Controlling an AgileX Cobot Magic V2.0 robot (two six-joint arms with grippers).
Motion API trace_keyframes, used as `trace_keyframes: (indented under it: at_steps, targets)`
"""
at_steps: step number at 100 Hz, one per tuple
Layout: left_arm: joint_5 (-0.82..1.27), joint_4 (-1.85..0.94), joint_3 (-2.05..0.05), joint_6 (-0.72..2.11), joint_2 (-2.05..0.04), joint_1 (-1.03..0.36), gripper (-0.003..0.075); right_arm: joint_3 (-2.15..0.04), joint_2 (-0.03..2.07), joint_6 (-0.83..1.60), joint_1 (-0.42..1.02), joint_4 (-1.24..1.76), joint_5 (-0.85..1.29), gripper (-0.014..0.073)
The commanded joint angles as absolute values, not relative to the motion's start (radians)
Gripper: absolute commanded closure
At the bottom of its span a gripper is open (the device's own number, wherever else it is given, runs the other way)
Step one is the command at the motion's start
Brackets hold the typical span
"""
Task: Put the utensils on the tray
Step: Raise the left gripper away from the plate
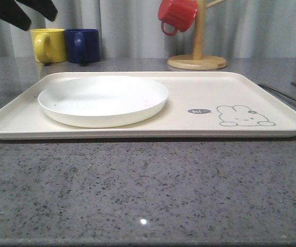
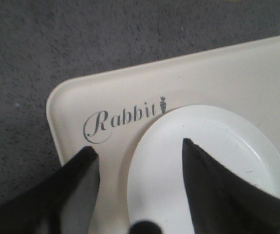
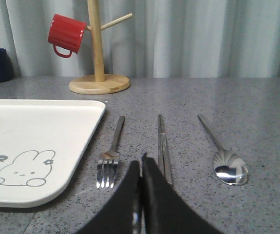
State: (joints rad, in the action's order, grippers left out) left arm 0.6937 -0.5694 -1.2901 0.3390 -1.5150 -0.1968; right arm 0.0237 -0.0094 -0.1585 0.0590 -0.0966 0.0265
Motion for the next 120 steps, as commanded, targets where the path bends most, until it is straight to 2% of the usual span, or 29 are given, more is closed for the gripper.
trace_keyframes:
  at_steps: [1, 16, 51, 82, 89, 96, 112, 120]
  targets:
    - [0.543, -0.587, -1.23, 0.352, -1.37, -0.208, 0.0344, 0.027, -0.025, -0.153, 0.053, -0.099, -0.054, 0.0662]
    - [0.37, -0.533, -1.055, 0.352, -1.187, -0.206, 0.0344, 0.027, -0.025, -0.153, 0.053, -0.099, -0.054, 0.0662]
    - [0.156, -0.529, -0.696, 0.352, -0.806, -0.128, 0.0344, 0.027, -0.025, -0.153, 0.053, -0.099, -0.054, 0.0662]
    - [0.137, -0.527, -0.484, 0.352, -0.481, -0.082, 0.0354, 0.027, -0.025, -0.153, 0.053, -0.099, -0.054, 0.0662]
    - [0.139, -0.527, -0.456, 0.352, -0.428, -0.082, 0.0396, 0.027, -0.025, -0.153, 0.053, -0.099, -0.054, 0.0662]
    - [0.144, -0.527, -0.436, 0.352, -0.377, -0.082, 0.0478, 0.027, -0.025, -0.153, 0.053, -0.099, -0.054, 0.0662]
    - [0.148, -0.527, -0.41, 0.352, -0.313, -0.082, 0.0736, 0.027, -0.025, -0.153, 0.053, -0.099, -0.064, 0.0662]
    - [0.148, -0.527, -0.408, 0.352, -0.311, -0.082, 0.0739, 0.027, -0.025, -0.153, 0.053, -0.099, -0.08, 0.0662]
